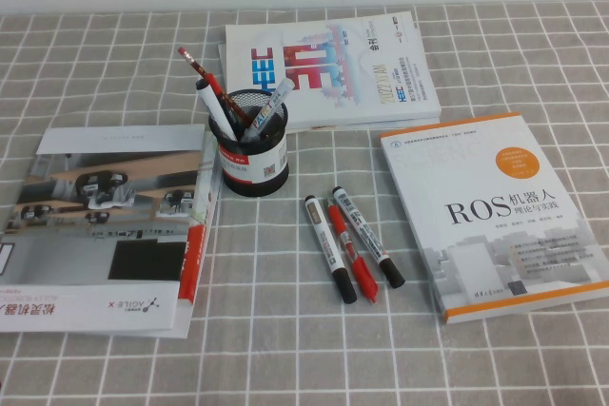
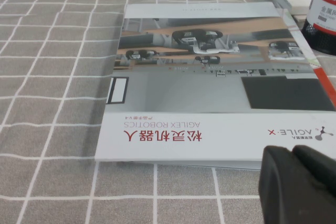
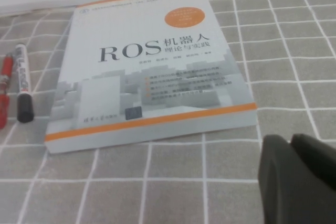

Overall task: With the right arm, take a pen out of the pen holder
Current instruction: 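Take a marker out of the pen holder and lay it on the table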

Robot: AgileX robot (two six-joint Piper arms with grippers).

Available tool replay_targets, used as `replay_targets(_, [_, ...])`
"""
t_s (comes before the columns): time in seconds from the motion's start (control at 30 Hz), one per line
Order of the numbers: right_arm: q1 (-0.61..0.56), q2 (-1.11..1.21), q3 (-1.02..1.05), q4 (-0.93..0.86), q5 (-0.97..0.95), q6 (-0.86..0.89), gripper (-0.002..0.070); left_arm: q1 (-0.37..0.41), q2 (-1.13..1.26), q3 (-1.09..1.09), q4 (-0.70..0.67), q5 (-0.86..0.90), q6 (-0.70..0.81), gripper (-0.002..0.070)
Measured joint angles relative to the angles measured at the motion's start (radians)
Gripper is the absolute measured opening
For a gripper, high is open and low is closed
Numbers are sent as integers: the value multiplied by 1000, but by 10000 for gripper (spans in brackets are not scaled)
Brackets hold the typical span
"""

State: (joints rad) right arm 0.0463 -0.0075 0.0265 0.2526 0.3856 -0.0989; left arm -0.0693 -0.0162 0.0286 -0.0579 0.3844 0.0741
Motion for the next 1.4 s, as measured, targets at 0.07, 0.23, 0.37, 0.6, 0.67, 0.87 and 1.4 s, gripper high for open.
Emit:
replay_targets(0.07, [0,0,0,29,-6,0,-13,0,0,0,0,0,0,-3])
replay_targets(0.23, [0,0,0,183,-89,0,-12,0,0,0,0,0,0,-3])
replay_targets(0.37, [0,0,0,347,-177,0,-12,0,0,0,0,0,0,-3])
replay_targets(0.6, [0,0,0,585,-229,0,-13,0,0,0,0,0,0,-3])
replay_targets(0.67, [0,0,0,596,-241,0,-13,0,0,0,0,0,0,-3])
replay_targets(0.87, [0,0,-8,602,-168,-20,-13,0,0,0,0,0,0,-3])
replay_targets(1.4, [0,551,-417,594,125,-362,-13,0,0,0,0,0,0,-3])
